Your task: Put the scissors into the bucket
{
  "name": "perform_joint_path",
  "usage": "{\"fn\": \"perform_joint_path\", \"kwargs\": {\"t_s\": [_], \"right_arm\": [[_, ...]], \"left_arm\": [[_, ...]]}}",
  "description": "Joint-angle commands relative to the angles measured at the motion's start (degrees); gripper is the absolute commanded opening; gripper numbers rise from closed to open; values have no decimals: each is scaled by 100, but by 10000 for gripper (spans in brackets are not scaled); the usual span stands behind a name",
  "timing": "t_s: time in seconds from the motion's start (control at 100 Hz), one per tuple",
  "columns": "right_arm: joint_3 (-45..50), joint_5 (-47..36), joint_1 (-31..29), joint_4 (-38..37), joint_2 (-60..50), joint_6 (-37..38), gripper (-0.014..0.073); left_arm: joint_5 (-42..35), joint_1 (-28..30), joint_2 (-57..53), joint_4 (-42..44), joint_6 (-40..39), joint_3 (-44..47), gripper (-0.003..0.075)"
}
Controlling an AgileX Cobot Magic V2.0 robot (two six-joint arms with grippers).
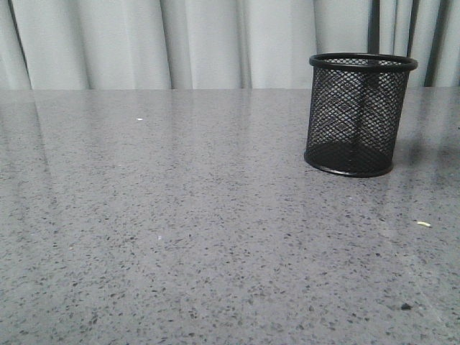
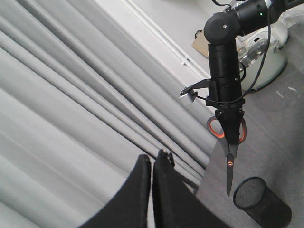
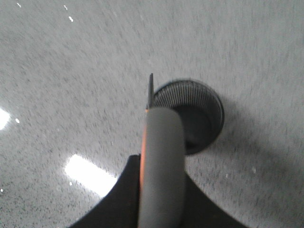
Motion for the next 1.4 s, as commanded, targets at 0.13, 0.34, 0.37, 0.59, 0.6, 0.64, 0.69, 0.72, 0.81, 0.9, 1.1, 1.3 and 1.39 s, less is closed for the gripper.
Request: {"fn": "perform_joint_path", "kwargs": {"t_s": [0.13, 0.34, 0.37, 0.59, 0.6, 0.64, 0.69, 0.72, 0.81, 0.9, 1.1, 1.3, 1.39], "right_arm": [[145, 157, -22, 8, -96, 105, -66], [166, 157, -22, -237, 171, 105, -66], [166, 157, -22, -252, 239, 105, -66], [166, 157, -22, -240, 797, 105, -66], [166, 157, -22, -240, 834, 105, -66], [166, 157, -22, -240, 947, 105, -66], [166, 157, -22, -240, 1078, 105, -66], [166, 157, -22, -240, 1128, 105, -66], [166, 157, -22, -240, 1333, 105, -65], [166, 157, -22, -240, 1409, 105, -38], [88, 80, -22, -251, 1409, 105, 295], [-632, -68, -22, -354, 1409, 105, 484], [-1178, -78, -22, -396, 1409, 105, 474]], "left_arm": [[278, 2, 17, 558, -735, -107, -20], [406, 2, 17, 613, -759, -83, -20], [408, 2, 17, 613, -759, -83, -20], [430, 2, 17, 613, -759, -83, -20], [430, 2, 17, 613, -759, -83, -20], [440, 2, 17, 613, -759, -83, -20], [462, 2, 17, 613, -759, -83, -20], [472, 2, 17, 613, -759, -83, -20], [534, 2, 17, 613, -759, -83, -20], [534, 2, 17, 613, -759, -34, -20], [523, 2, 17, 613, -759, 199, -20], [107, 2, 17, 613, -970, 475, -20], [-562, 2, 17, 716, -1419, 610, -20]]}}
